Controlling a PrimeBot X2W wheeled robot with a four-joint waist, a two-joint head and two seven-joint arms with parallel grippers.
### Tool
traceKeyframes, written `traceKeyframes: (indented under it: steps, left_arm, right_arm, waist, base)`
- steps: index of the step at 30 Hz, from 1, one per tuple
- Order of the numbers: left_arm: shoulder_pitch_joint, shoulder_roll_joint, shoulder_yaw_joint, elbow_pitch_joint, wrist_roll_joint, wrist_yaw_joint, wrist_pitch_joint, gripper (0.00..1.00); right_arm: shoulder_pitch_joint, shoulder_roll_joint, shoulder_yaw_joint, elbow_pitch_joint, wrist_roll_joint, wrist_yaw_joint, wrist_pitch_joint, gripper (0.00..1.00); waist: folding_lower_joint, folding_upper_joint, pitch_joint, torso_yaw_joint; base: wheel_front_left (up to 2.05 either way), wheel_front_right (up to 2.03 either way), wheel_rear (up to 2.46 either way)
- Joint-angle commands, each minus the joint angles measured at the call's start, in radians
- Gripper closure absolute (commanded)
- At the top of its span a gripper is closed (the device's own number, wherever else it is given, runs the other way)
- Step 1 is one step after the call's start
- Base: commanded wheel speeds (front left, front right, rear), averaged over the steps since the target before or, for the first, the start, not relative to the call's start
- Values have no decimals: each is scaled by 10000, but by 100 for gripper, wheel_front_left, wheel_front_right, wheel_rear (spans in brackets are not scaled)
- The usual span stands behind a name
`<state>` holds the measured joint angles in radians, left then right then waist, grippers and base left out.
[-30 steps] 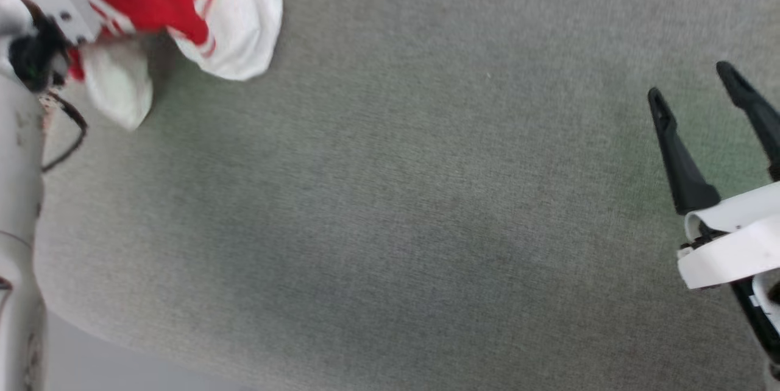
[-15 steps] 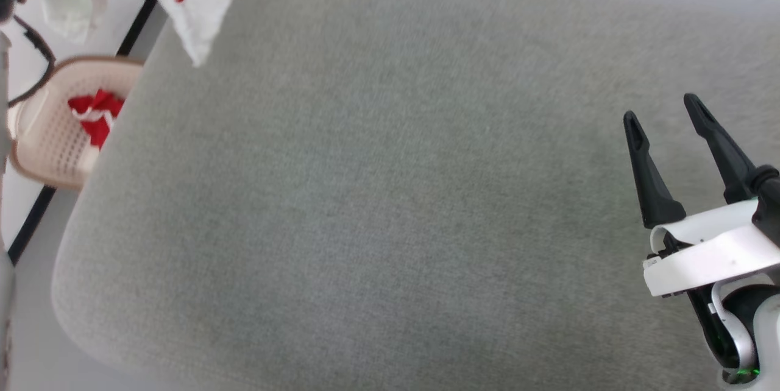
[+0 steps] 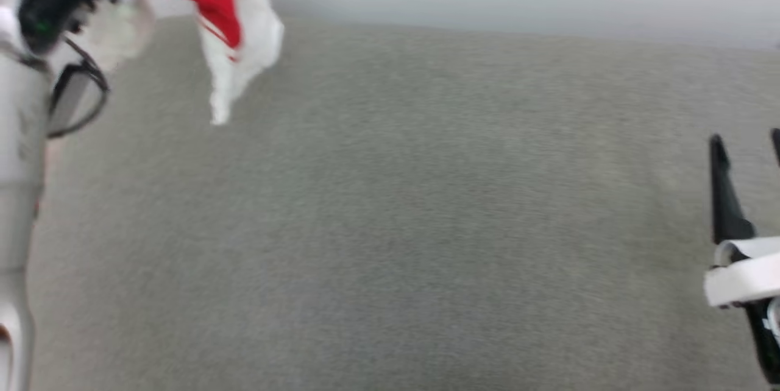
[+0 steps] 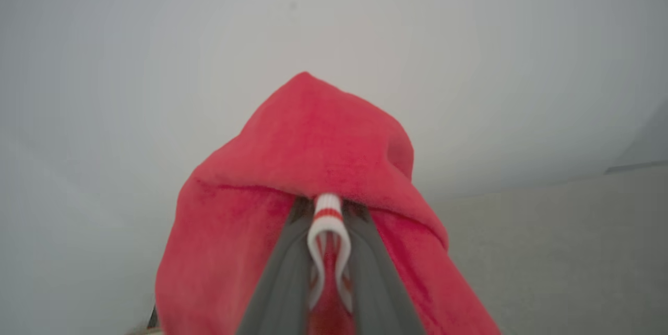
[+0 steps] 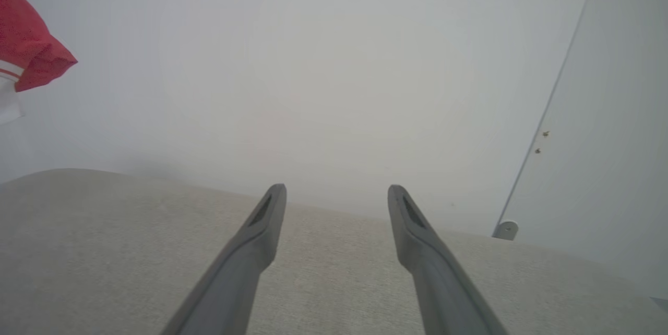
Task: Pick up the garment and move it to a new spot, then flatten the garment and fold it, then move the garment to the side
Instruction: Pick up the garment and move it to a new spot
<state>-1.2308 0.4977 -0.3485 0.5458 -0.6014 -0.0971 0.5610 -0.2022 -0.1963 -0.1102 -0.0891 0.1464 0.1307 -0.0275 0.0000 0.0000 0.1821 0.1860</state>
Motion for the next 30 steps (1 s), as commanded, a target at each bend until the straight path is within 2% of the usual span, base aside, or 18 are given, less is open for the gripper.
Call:
traceKeyframes:
  steps: [1, 7, 15, 23, 30]
  left_arm:
    - [319, 65, 5, -508, -83, 176, 265, 100]
    - [1425, -37, -183, -3486, -341, 1221, 1812, 100]
    - [2532, -285, -916, -6204, -227, 2170, 3139, 100]
    - [3709, -653, -1655, -6889, -191, 2737, 3556, 100]
    - [4677, -612, -2049, -6411, -295, 2730, 3536, 100]
  right_arm:
    - [148, -4, -196, 47, -113, 1, -78, 0]
    - [413, 169, -1048, 214, -262, 1, -242, 0]
    - [456, 611, -1380, 581, -383, 1, -534, 0]
    - [365, 866, -1353, 1105, -332, 1, -854, 0]
    - [172, 967, -1137, 1704, -184, 1, -1192, 0]
  waist:
    - [0, 0, -179, -759]
    - [0, 0, -36, -1550]
    - [0, 0, 210, -2392]
    - [0, 0, 482, -2904]
    - [0, 0, 678, -3168]
  base:
    - [0, 0, 0]
    - [0, 0, 0]
    - [0, 0, 0]
    - [0, 0, 0]
    - [0, 0, 0]
